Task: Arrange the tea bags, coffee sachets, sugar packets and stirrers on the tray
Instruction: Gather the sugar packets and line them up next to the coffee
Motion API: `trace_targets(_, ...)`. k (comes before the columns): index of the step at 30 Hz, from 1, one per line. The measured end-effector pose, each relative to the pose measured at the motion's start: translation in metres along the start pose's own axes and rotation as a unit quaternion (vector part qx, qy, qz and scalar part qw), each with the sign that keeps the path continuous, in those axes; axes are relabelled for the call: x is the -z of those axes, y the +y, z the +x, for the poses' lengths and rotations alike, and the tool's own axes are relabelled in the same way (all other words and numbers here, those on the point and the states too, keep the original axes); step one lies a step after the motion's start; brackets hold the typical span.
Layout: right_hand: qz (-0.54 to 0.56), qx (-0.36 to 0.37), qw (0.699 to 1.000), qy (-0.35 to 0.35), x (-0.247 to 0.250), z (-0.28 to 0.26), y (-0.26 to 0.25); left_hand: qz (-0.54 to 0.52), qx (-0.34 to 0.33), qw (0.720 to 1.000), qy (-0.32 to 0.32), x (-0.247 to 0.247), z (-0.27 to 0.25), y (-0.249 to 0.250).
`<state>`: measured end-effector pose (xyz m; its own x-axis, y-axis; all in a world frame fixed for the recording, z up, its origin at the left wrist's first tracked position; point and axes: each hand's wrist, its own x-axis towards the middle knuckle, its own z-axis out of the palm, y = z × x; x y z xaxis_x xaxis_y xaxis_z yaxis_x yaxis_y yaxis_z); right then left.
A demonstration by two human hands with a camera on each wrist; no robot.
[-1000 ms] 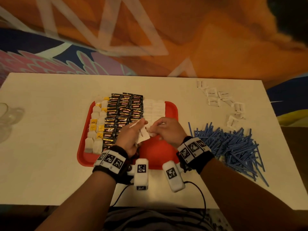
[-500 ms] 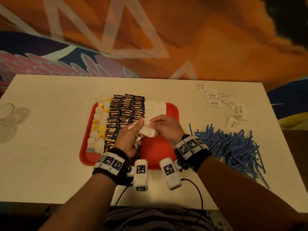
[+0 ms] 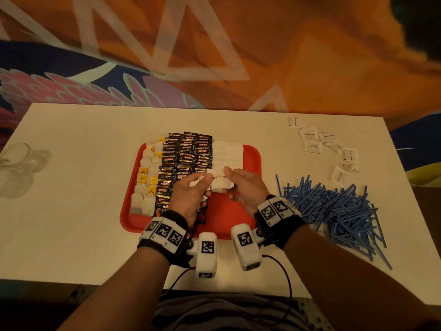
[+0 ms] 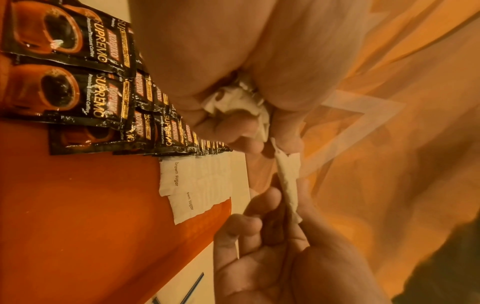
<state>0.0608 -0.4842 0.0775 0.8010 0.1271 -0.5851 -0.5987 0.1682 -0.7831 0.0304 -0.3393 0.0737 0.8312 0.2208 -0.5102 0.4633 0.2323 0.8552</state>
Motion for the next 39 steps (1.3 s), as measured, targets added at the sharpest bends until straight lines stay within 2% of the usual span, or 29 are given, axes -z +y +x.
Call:
trace_targets(3, -0.002, -0.005, 1.000, -0.001, 0.003, 0.000, 0.005, 0.005, -0.006, 1.000, 0.011, -0.001, 0.001, -0.003)
trace_targets(7, -0.079, 0.007, 0.996, -0.025, 0.012, 0.000, 0.014, 0.023, -0.005, 0.999, 0.036, 0.001, 0.004, -0.009)
trace_targets(15, -0.168, 0.008, 0.986, 0.017, 0.035, 0.009, 0.044, 0.098, 0.004, 0.994, 0.042, 0.005, 0.011, -0.033)
trace_targets(20, -0.091, -0.055, 0.994, -0.013, 0.033, 0.012, 0.055, 0.104, 0.033, 0.993, 0.040, 0.002, 0.018, -0.044)
trace_targets(22, -0.076, -0.059, 0.995, -0.021, 0.030, 0.015, 0.057, 0.112, 0.039, 0.992, 0.036, -0.001, 0.020, -0.045)
trace_targets(27, -0.149, -0.012, 0.987, 0.063, 0.040, 0.035, 0.059, 0.134, 0.036, 0.988, 0.066, 0.002, 0.024, -0.045)
trace_targets(31, -0.227, -0.025, 0.967, 0.111, 0.050, 0.058, 0.064, 0.140, 0.038, 0.986, 0.080, 0.015, 0.021, -0.041)
trace_targets(35, -0.258, -0.030, 0.955, 0.146, 0.049, 0.074, 0.068, 0.133, 0.034, 0.985, 0.102, 0.029, 0.016, -0.039)
trace_targets(39, -0.362, -0.021, 0.917, 0.168, 0.045, 0.081, 0.069, 0.126, 0.031, 0.982, 0.134, 0.042, 0.016, -0.038)
